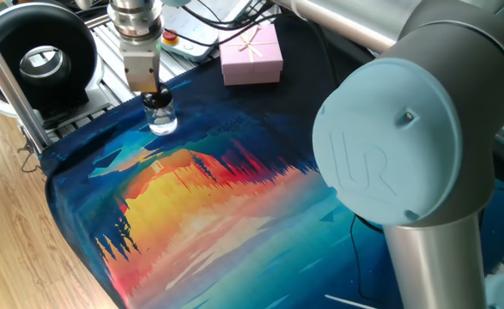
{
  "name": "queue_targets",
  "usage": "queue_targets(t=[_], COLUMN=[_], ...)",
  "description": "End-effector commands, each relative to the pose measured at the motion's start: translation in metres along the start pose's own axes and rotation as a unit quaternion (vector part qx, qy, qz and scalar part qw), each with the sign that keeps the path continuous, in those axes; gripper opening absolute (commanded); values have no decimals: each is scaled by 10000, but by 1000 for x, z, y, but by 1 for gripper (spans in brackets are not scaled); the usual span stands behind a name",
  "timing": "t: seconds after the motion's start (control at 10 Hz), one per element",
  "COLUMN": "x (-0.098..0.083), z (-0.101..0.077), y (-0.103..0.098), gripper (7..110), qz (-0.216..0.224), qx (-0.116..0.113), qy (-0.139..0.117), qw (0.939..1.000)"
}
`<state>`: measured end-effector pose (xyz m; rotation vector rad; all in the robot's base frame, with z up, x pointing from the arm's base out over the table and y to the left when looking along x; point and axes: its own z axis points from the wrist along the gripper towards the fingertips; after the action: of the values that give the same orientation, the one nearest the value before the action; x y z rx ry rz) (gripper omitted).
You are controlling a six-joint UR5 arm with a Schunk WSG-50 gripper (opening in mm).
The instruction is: Screw the lid onto the jar
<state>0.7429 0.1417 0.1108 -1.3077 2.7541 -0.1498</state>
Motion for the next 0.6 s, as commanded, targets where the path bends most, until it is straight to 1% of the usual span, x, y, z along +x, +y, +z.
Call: queue_targets(t=[0.0, 0.1, 0.3, 0.5], x=[-1, -1, -3, -5], z=[-1, -1, -1, -1], y=[-1, 0, 4, 6], gripper=[7, 7, 7, 7], qz=[537, 782, 1138, 1642], qx=[-74, -97, -232, -344], qy=[-24, -3, -38, -67], qw=[9985, 9969, 9932, 9858])
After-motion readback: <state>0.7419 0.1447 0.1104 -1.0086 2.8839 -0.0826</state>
